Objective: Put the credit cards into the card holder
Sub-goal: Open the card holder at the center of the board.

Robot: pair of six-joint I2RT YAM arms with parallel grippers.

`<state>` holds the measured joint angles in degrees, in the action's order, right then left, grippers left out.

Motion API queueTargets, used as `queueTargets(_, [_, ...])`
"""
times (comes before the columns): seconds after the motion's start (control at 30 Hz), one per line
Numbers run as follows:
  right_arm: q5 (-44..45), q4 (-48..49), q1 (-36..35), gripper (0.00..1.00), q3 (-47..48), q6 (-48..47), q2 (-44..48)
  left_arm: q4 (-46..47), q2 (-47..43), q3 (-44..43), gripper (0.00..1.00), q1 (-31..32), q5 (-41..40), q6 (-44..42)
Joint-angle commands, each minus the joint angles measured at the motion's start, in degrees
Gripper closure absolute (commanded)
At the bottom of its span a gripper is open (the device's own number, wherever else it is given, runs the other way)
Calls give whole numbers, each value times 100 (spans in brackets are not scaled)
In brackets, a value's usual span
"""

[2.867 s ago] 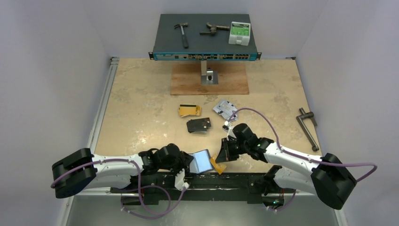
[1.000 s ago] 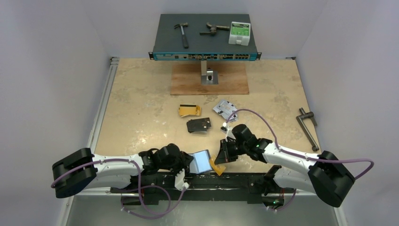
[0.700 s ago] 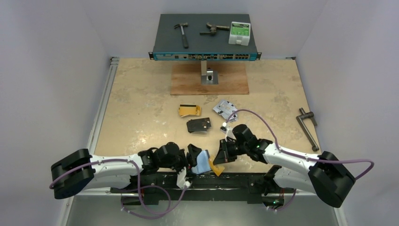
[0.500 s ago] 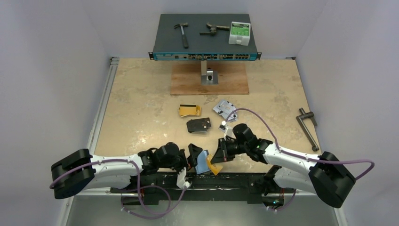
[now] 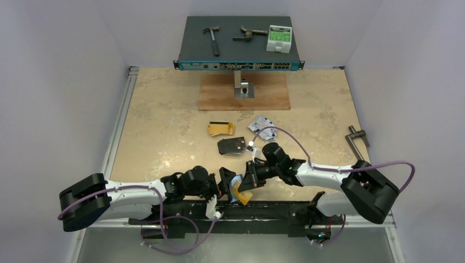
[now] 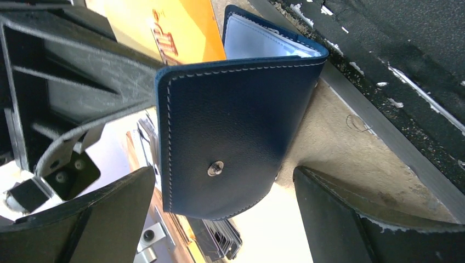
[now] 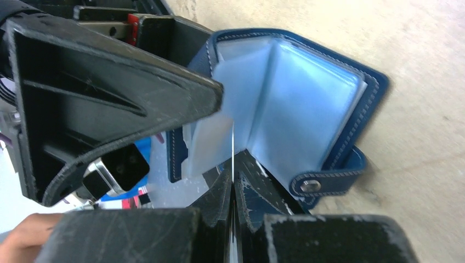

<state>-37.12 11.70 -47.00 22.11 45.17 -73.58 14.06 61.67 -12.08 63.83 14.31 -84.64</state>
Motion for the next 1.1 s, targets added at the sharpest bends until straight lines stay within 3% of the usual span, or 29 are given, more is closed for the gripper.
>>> queueTargets(0.0, [-252,593,-143,100,475,65,-279,-271,7,144,0,24,86,80])
queueTargets(0.4, [-410,829,-239,100,696,132,-790,-345,-20,114,3,17,61,39])
queueTargets(0.77, [-323,535,-233,100,1282,-260,-1788,-246,-175,74,1,-58,-583,487])
queueTargets(0.87, [-137,298,-239,100,1497,-419,-1951,-1034,-158,-456,7,-252,-813,1524])
queueTargets(0.93, [25,157,-239,100,1591,-480,-2065,-1616,-177,-668,1,-448,-872,1912])
queueTargets(1.07, [274,-45,-243,100,1658,-538,-2214,-2709,-244,-1091,0,-766,-979,2519])
